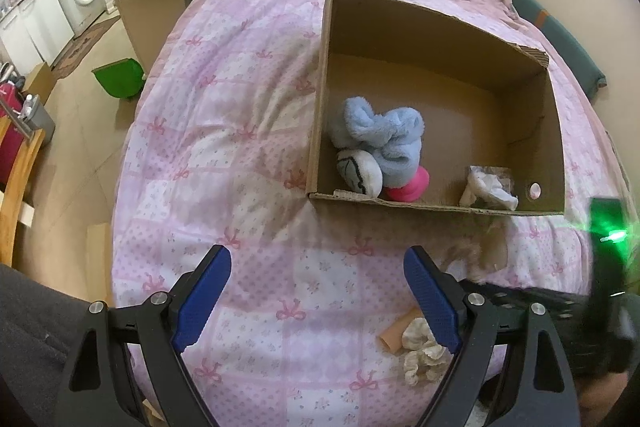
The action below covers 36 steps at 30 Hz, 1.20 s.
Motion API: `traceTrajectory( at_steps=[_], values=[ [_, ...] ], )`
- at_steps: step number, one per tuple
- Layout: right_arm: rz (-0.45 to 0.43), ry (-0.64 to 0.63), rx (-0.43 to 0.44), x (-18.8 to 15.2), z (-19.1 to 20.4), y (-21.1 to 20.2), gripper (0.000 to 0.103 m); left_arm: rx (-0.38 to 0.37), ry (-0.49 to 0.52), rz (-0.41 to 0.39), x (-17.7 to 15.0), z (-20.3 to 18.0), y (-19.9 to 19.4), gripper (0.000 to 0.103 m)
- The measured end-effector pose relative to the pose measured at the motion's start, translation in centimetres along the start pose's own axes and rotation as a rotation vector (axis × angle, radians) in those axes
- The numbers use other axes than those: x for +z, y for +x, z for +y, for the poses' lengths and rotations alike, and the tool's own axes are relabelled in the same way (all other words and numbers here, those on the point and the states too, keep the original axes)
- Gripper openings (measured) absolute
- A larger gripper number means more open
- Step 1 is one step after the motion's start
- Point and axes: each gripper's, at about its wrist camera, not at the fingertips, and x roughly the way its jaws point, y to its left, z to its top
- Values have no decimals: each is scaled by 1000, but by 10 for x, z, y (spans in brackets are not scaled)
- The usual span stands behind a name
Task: Organize soft objects
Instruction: 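Grasp the beige lace scrunchie with the right gripper while the left gripper grasps the white scrunchie, then carry the white scrunchie with the left gripper while the right gripper carries the lace scrunchie into the box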
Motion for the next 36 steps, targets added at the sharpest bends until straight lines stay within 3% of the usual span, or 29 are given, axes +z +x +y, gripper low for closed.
traceTrajectory(
  at_steps=[4,10,15,17,18,21,23,29,36],
  values=[
    [-70,-9,48,-1,0,-38,12,-17,10,35,-6,-3,4,87],
    [-194,7,88,-10,-15,-83,12,-77,-47,152,-26,-14,13,85],
    [-271,75,120,-17,-36,-97,12,-166,-112,281,-54,-40,31,70],
    [-276,101,139,-14,-43,-98,12,-177,-104,320,-64,-50,40,54],
    [-278,109,145,-13,-46,-98,12,-175,-97,338,-67,-55,44,52],
    [-282,119,159,-13,-47,-96,12,-177,-111,354,-73,-59,53,48],
    [-282,124,166,-13,-50,-97,12,-192,-127,369,-75,-58,59,32],
    [-292,132,191,-17,-52,-103,12,-216,-149,405,-78,-58,65,16],
    [-294,131,201,-17,-52,-104,12,-142,-92,347,-64,-56,33,13]
  ],
)
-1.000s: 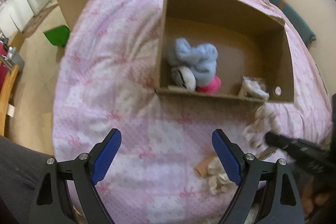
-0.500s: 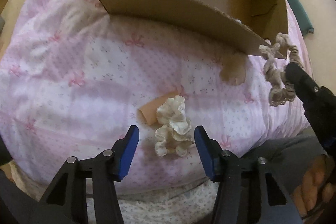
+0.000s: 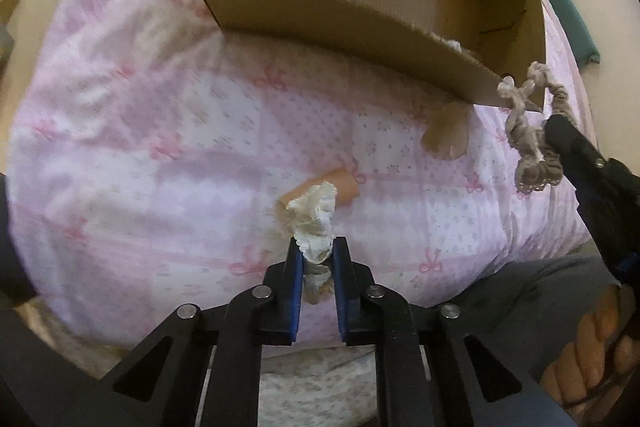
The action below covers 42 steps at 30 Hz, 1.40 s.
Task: Organize soft objects
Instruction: 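Carry the white scrunchie with the left gripper while the right gripper carries the lace scrunchie into the box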
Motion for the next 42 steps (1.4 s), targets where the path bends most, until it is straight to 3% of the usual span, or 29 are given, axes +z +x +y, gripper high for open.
traceTrajectory(
  at_steps=[10,25,34,42],
  values=[
    [6,-9,-22,0,3,3,12,80,-24,-71,21,40,-36,13],
    [-14,-39,-35,-2,7,2,12,76,-37,-127,50,58,-59,13],
    [-79,-71,4,11,21,-20,12,87,10,-247,83,52,-94,13],
    [-156,-138,13,46,38,-36,12,121,52,-358,115,44,-112,13]
  ],
)
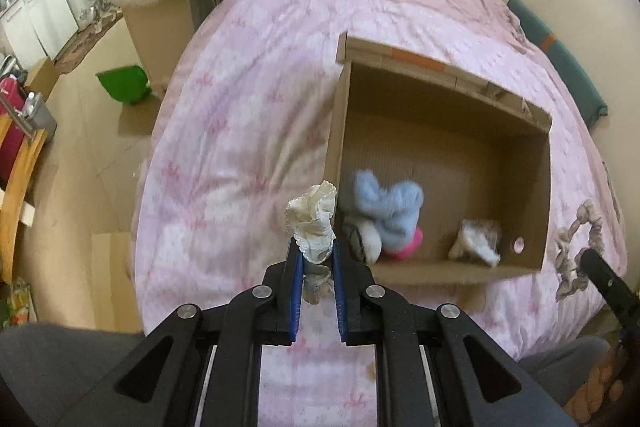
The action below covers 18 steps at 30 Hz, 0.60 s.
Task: Organize soft objects
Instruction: 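Carry the white scrunchie with the left gripper while the right gripper carries the lace scrunchie into the box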
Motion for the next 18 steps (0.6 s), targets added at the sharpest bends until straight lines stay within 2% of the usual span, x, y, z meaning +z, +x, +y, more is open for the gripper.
traceTrajectory(
  at_steps=[8,13,18],
  values=[
    [-104,-21,-39,32,-19,-1,12,-1,57,-138,18,-24,-7,13],
    [-106,23,-70,25,-37,16,12,17,118,-206,22,-48,2,13],
    [-112,-32,-109,24,-31,22,12,-7,161,-227,20,-65,22,13]
  ],
)
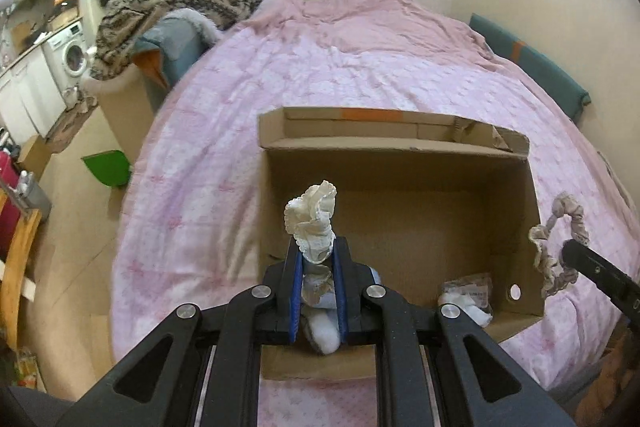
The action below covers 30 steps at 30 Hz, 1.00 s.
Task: Organize soft objects
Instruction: 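Carry the white scrunchie with the left gripper while the right gripper carries the lace scrunchie into the box, then open the left gripper to drop the white scrunchie while the right gripper releases the lace scrunchie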
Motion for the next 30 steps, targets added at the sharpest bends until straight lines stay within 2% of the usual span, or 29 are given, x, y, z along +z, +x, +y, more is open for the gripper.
traceTrajectory(
  at_steps=[3,8,14,24,30],
  values=[
    [36,17,-14,-3,-4,10,12,-60,21,7,-6,-8,8,13],
    [115,15,-44,-10,-7,31,12,-65,88,-40,-13,-20,17,14],
    [167,-31,-40,-15,4,45,12,-116,27,-19,-13,-15,28,14],
    [225,-79,-46,-26,14,54,12,-110,93,-25,-21,-28,26,15],
    [232,-94,-53,-26,18,55,12,-108,85,-11,-24,-26,27,18]
  ],
)
